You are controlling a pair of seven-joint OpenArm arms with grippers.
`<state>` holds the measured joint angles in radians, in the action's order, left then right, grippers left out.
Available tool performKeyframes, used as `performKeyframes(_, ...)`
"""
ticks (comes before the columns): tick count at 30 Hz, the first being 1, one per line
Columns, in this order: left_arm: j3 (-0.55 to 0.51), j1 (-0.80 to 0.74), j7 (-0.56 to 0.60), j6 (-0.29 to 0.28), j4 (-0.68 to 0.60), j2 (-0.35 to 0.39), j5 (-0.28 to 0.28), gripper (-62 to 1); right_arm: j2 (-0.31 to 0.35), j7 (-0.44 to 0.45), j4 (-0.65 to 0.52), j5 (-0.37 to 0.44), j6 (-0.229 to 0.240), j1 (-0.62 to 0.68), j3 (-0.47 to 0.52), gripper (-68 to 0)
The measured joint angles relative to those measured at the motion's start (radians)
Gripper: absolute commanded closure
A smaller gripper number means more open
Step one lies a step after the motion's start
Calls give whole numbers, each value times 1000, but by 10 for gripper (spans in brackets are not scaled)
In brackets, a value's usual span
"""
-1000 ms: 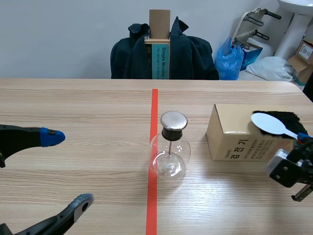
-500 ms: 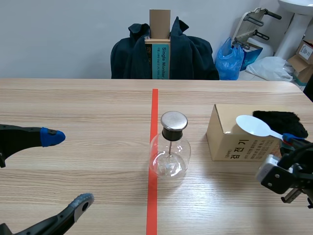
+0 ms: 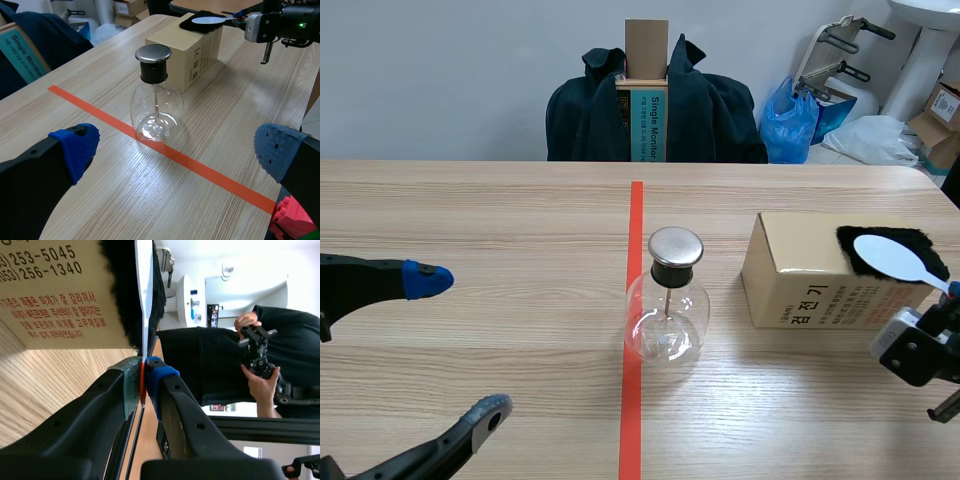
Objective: Do the electroscope experiment.
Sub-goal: 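Rub the plate on the fur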
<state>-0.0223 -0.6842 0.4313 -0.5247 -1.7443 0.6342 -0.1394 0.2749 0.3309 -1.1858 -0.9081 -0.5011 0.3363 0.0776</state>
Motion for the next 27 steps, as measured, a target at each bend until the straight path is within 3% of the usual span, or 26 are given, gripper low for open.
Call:
performKeyframes(4,0,0,0,0,0,0,0,-623,-1,120,0,-4,0,0,-2,-8)
performKeyframes(8,0,0,0,0,0,0,0,-623,0,161,-15,-4,0,3,-1,-8)
performKeyframes(13,0,0,0,0,0,0,0,-623,-1,157,-126,55,-2,8,-1,-8)
performKeyframes(17,0,0,0,0,0,0,0,-623,0,117,-255,108,-45,8,0,-8)
performKeyframes(27,0,0,0,0,0,0,0,-623,0,86,-506,233,-45,8,87,-8)
